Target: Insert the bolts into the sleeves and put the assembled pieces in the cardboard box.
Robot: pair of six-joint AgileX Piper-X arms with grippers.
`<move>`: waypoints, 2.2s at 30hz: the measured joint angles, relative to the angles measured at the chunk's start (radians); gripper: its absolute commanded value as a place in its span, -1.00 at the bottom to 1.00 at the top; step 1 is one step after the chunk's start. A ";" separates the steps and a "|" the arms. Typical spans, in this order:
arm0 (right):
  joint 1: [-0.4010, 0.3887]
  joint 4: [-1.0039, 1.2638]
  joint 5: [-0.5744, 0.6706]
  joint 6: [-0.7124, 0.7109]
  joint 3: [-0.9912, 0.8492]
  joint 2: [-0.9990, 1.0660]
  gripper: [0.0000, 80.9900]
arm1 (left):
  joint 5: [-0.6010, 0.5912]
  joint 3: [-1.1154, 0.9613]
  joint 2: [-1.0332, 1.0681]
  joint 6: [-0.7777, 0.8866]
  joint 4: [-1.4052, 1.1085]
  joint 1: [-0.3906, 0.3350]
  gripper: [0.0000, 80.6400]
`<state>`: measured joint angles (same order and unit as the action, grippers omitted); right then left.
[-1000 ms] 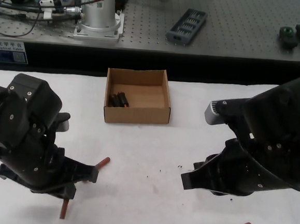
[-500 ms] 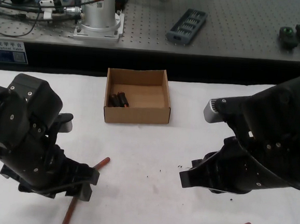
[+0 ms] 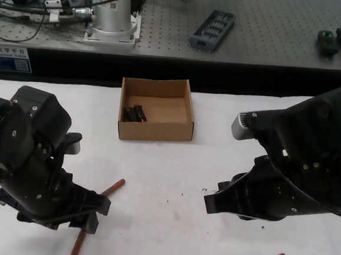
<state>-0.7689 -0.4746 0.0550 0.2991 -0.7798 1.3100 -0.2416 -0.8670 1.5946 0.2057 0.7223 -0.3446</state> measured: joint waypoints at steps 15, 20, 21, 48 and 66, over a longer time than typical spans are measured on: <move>0.000 0.000 0.000 0.000 0.000 0.000 -0.89 | 0.160 0.000 0.000 0.033 -0.044 -0.085 0.04; 0.000 0.000 0.000 0.000 0.000 0.000 -0.89 | 0.170 0.000 0.019 0.042 -0.076 -0.085 0.04; 0.000 0.000 0.000 0.000 0.000 0.000 -0.89 | 0.170 0.000 0.030 0.042 -0.074 -0.085 0.04; 0.000 0.000 0.000 0.000 0.000 0.000 -0.89 | 0.146 -0.141 0.064 0.037 0.061 -0.085 0.04; 0.000 0.000 0.000 0.000 0.000 0.000 -0.89 | 0.153 -0.143 0.145 0.020 0.069 -0.085 0.04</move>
<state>-0.7689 -0.4746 0.0550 0.2991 -0.7798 1.3100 -0.0884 -1.0098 1.7391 0.2261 0.7917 -0.4299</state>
